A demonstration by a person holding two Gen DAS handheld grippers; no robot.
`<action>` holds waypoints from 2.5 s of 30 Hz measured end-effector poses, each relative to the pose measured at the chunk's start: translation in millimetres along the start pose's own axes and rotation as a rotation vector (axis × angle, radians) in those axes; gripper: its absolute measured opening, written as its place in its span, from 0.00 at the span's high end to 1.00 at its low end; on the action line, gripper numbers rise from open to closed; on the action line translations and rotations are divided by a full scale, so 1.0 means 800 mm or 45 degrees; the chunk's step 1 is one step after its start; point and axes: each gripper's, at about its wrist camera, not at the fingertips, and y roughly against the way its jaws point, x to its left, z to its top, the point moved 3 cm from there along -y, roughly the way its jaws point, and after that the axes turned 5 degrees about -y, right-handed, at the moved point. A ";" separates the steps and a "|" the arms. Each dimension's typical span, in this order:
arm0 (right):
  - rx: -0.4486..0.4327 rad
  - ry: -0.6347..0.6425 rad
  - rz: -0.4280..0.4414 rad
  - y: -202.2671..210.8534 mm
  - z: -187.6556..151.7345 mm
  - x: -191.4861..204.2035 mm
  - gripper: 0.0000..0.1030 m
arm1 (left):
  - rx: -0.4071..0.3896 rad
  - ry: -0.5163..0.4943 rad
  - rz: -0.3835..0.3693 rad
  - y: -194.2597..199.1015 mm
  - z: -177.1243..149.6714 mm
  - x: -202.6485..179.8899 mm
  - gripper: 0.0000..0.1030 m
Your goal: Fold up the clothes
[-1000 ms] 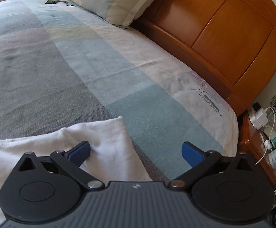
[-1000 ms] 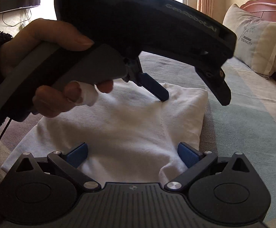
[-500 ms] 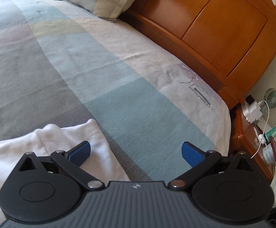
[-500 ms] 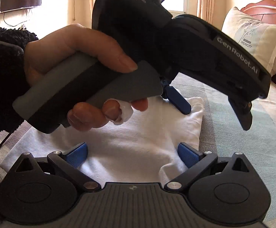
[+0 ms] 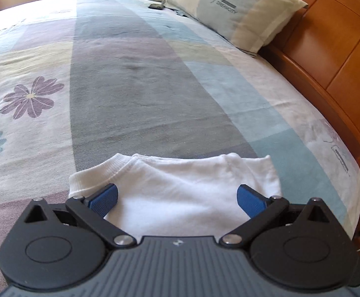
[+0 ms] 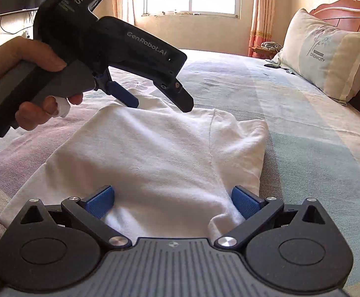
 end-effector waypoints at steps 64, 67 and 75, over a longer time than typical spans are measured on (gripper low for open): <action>0.316 -0.939 0.418 0.001 0.021 -0.159 0.00 | -0.058 0.600 -0.348 0.069 -0.134 0.056 0.01; 0.346 -0.969 0.484 -0.025 0.027 -0.166 0.00 | -0.042 0.606 -0.398 0.052 -0.122 0.061 0.01; 0.362 -0.972 0.564 -0.082 0.059 -0.174 0.00 | -0.037 0.627 -0.456 0.019 -0.088 0.070 0.01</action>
